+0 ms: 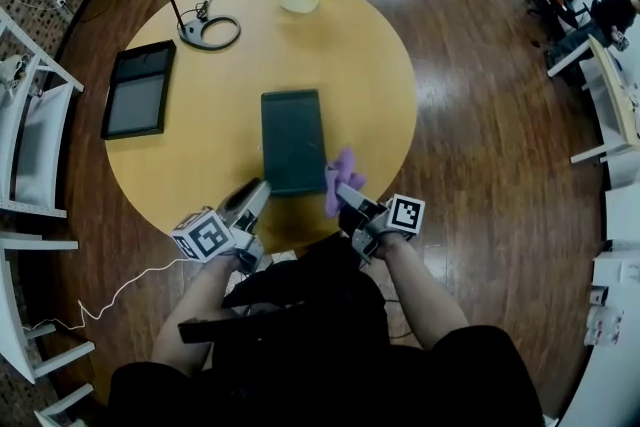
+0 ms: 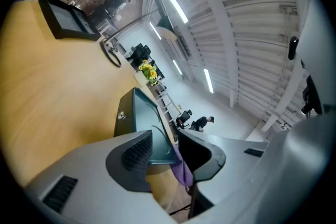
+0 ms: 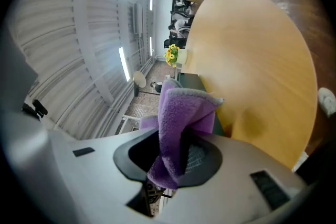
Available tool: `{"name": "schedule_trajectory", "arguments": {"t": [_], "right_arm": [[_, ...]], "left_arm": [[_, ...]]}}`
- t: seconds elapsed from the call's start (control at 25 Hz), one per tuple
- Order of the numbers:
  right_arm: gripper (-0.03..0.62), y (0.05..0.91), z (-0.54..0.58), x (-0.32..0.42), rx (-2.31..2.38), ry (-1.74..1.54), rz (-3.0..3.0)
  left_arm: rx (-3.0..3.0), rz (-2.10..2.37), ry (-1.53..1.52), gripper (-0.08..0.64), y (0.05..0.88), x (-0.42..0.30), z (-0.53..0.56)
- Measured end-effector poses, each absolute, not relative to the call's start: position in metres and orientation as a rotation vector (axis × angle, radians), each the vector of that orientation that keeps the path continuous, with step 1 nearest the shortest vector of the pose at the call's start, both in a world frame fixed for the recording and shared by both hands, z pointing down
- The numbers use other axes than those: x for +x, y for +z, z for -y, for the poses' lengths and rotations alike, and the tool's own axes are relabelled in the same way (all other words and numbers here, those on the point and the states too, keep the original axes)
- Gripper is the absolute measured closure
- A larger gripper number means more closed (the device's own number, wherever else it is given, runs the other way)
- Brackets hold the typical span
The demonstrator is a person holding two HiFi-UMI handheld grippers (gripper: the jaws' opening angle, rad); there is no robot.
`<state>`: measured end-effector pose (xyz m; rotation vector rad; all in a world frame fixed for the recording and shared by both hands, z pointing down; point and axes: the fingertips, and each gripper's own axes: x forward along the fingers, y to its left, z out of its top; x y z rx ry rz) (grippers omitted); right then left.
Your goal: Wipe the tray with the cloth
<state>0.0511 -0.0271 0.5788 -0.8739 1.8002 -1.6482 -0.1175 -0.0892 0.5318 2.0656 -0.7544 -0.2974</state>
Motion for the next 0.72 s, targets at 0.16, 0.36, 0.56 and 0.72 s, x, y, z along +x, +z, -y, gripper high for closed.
{"name": "schedule_trajectory", "arguments": {"t": [0.16, 0.36, 0.56, 0.72], "right_arm": [[0.506, 0.549, 0.039, 0.047, -0.751, -1.595, -1.844], [0.505, 0.517, 0.058, 0.056, -0.888, -1.475, -2.1], [0.502, 0.487, 0.081, 0.088, -1.172, -1.229, -2.335], [0.502, 0.452, 0.1, 0.105, -1.2, -1.073, -2.402]], "left_arm": [[2.124, 0.784, -0.37, 0.423, 0.507, -0.131, 0.102], [2.234, 0.836, -0.383, 0.423, 0.478, -0.138, 0.107], [2.378, 0.916, -0.356, 0.423, 0.45, -0.138, 0.107], [2.419, 0.982, -0.379, 0.423, 0.43, -0.136, 0.117]]}}
